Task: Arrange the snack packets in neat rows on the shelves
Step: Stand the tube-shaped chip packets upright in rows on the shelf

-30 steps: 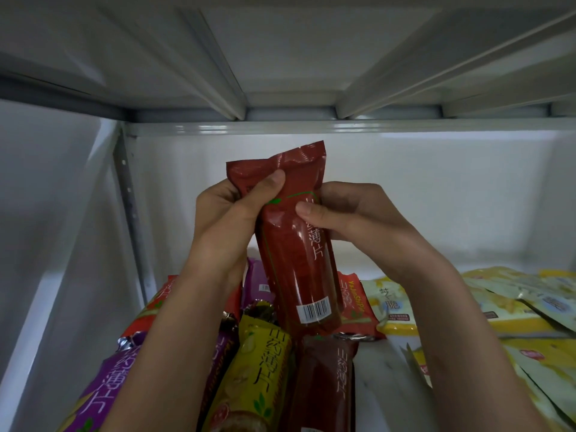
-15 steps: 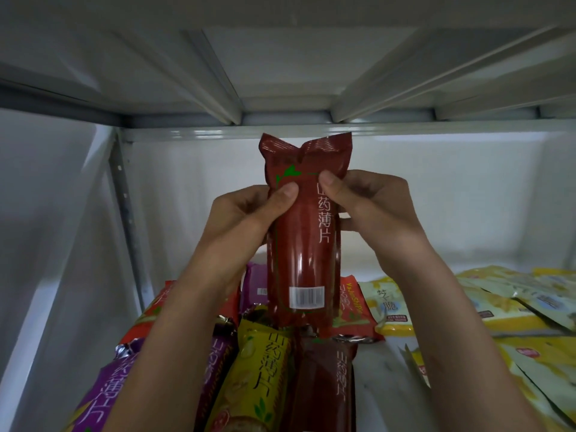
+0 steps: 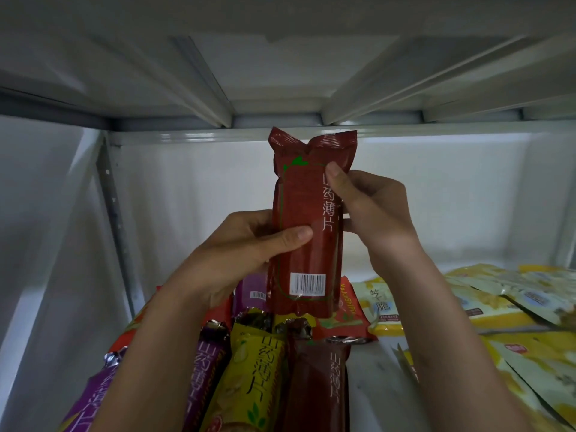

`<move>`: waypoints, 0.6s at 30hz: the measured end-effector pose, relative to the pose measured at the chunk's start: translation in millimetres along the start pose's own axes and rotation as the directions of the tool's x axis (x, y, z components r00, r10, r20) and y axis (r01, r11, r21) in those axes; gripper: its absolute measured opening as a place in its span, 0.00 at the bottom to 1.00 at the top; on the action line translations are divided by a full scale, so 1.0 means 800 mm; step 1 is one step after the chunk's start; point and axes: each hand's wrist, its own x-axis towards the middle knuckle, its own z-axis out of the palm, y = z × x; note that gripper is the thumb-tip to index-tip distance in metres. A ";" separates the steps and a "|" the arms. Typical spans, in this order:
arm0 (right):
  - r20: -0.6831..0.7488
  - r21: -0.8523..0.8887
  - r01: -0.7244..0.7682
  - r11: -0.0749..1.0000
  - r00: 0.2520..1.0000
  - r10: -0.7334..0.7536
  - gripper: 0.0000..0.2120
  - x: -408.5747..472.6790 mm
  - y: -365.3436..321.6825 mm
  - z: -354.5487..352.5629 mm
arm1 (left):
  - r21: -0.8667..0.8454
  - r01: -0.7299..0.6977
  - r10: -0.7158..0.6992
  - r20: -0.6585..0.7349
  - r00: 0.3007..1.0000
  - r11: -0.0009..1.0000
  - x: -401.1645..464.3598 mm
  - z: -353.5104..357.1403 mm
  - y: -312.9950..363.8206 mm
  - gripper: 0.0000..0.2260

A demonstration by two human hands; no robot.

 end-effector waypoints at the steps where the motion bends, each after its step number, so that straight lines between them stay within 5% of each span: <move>1: -0.013 0.001 -0.003 1.000 1.000 0.003 0.24 0.000 0.000 0.000 | 0.026 0.010 -0.010 0.014 1.000 1.000 -0.001 0.000 0.000 0.21; 6: 0.010 -0.012 -0.058 0.998 0.998 0.058 0.16 -0.002 -0.003 0.003 | 0.070 -0.037 0.040 -0.030 0.999 0.997 -0.002 -0.001 -0.001 0.17; 11: 0.274 -0.111 -0.133 0.985 0.948 0.159 0.15 -0.005 -0.006 -0.007 | 0.034 -0.057 0.061 -0.111 0.992 0.998 0.001 -0.001 -0.004 0.17; 18: 0.212 -0.129 -0.095 0.987 0.970 0.121 0.11 -0.002 0.004 -0.007 | 0.101 0.049 -0.047 -0.020 0.999 0.994 0.004 -0.008 -0.007 0.27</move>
